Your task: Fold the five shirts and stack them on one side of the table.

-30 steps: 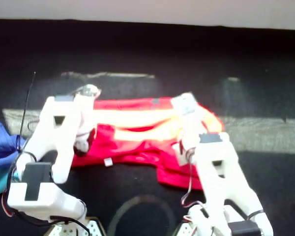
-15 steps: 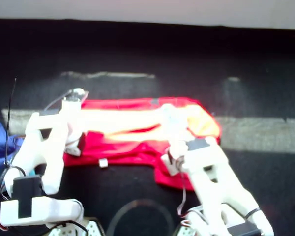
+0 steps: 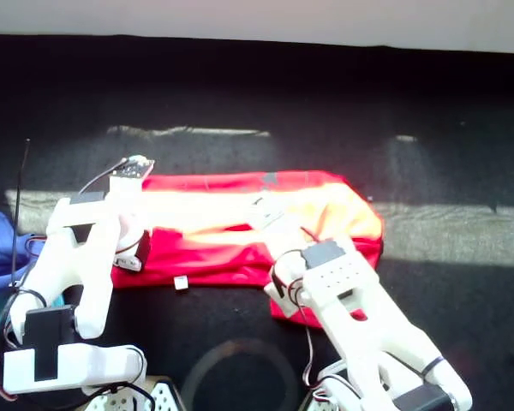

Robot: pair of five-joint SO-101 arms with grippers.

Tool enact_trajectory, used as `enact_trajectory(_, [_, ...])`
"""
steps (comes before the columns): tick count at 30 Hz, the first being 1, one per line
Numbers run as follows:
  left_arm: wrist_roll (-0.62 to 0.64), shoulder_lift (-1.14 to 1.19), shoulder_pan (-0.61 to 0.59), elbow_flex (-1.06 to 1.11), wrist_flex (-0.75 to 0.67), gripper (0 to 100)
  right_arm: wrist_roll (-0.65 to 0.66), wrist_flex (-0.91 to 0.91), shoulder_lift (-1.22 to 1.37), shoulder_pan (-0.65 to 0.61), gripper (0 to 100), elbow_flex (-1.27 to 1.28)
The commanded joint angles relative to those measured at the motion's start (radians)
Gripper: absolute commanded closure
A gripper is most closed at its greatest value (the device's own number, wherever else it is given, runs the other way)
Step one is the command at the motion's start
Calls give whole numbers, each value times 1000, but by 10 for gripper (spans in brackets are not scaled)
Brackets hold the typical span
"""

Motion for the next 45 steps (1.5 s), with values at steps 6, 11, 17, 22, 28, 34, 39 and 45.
enact_trajectory(6, [-11, 7, -41, -1, -35, 991, 0, -102, -16, -1, 811, 91])
enact_trajectory(11, [-11, 7, -41, -1, -35, 991, 0, -148, -15, 13, 811, 110])
enact_trajectory(17, [-11, 7, -41, 1, -35, 991, 18, -153, -18, 99, 978, 77])
enact_trajectory(22, [-11, 7, -41, 1, -35, 991, 69, -143, -27, 104, 992, 33])
enact_trajectory(28, [-11, 7, -41, 1, -35, 991, 80, 21, -27, 102, 992, -79])
enact_trajectory(34, [-11, 7, -41, 1, -35, 991, 170, 185, -27, 97, 992, -176])
enact_trajectory(39, [-11, 7, -41, 1, -35, 991, 206, 282, -27, 97, 992, -176])
enact_trajectory(45, [-11, 7, -41, 1, -35, 991, 218, 298, -18, 96, 992, -173])
